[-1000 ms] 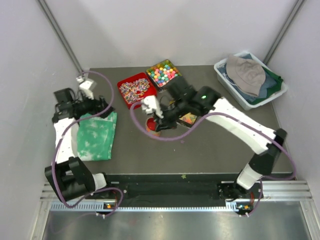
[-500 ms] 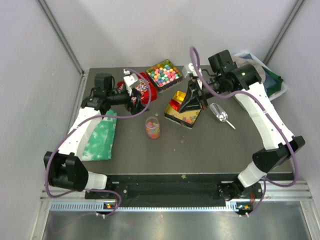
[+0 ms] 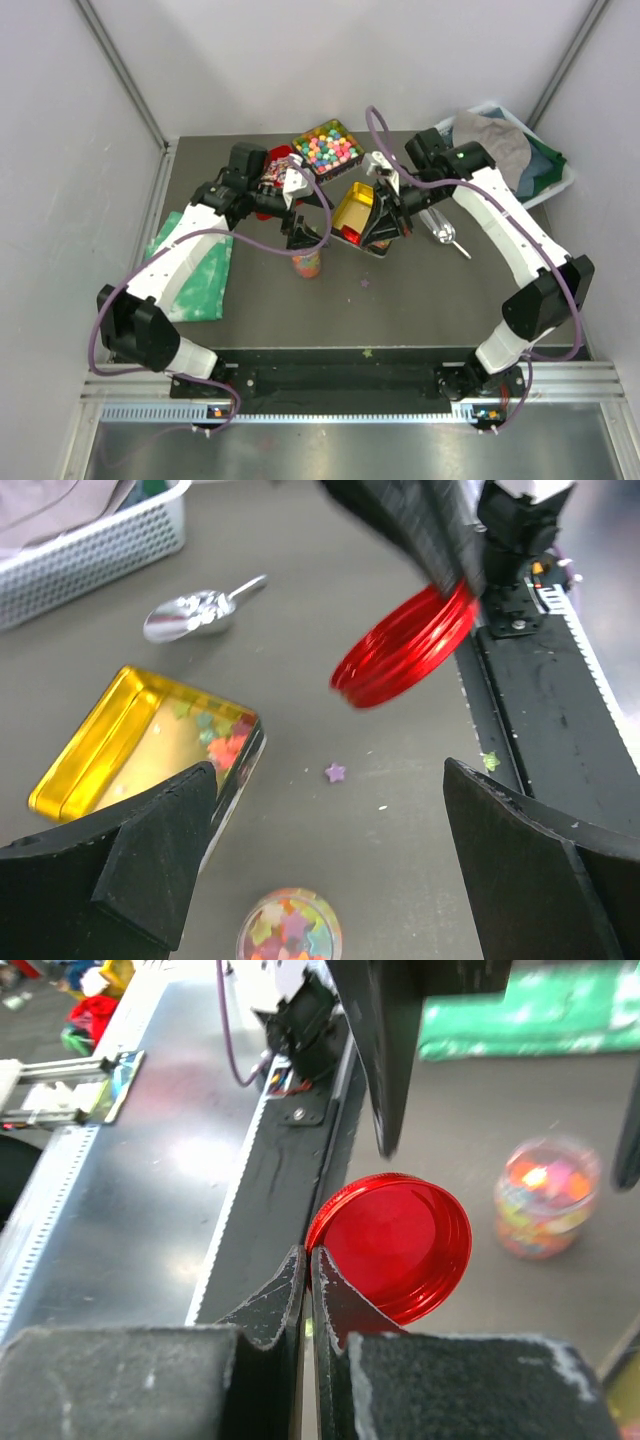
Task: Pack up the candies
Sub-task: Pick up the bottle lid at the center of the board.
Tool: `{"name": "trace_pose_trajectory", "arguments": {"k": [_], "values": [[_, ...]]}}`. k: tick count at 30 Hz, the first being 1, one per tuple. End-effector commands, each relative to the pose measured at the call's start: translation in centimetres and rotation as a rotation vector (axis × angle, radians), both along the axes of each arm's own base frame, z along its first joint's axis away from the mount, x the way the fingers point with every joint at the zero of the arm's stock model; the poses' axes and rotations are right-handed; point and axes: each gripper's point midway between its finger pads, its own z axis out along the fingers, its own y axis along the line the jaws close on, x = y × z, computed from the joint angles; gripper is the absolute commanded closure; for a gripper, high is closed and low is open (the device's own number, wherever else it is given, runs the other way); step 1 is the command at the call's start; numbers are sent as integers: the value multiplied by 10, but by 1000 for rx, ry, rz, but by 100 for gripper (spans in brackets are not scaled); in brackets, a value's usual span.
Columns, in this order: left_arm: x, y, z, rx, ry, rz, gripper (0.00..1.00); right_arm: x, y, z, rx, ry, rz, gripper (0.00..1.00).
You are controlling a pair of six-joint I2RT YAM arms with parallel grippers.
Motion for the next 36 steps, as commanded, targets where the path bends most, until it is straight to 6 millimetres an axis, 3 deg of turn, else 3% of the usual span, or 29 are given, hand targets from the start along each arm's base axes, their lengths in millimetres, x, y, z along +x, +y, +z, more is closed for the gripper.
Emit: {"name": "trace_pose_trajectory", "arguments": {"k": [1, 7, 11, 12, 17, 27, 36], "values": [[-19, -7, 20, -58, -76, -122, 1, -51, -26, -3, -80, 210, 17, 100], [-28, -17, 23, -67, -78, -175, 8, -54, -26, -4, -69, 206, 23, 99], [-39, -32, 24, -66, -66, -233, 16, -49, -23, -4, -68, 218, 23, 98], [-43, -34, 22, -59, -56, -245, 24, -48, -22, -4, -65, 219, 25, 98], [-53, -51, 20, -42, -60, -304, 32, -47, -21, -3, -63, 215, 25, 98], [-63, -52, 8, -19, -44, -341, 47, -43, -25, 0, -64, 173, 10, 97], [-62, -52, 5, -15, -46, -343, 74, -33, -29, 1, -55, 174, -17, 95]]}}
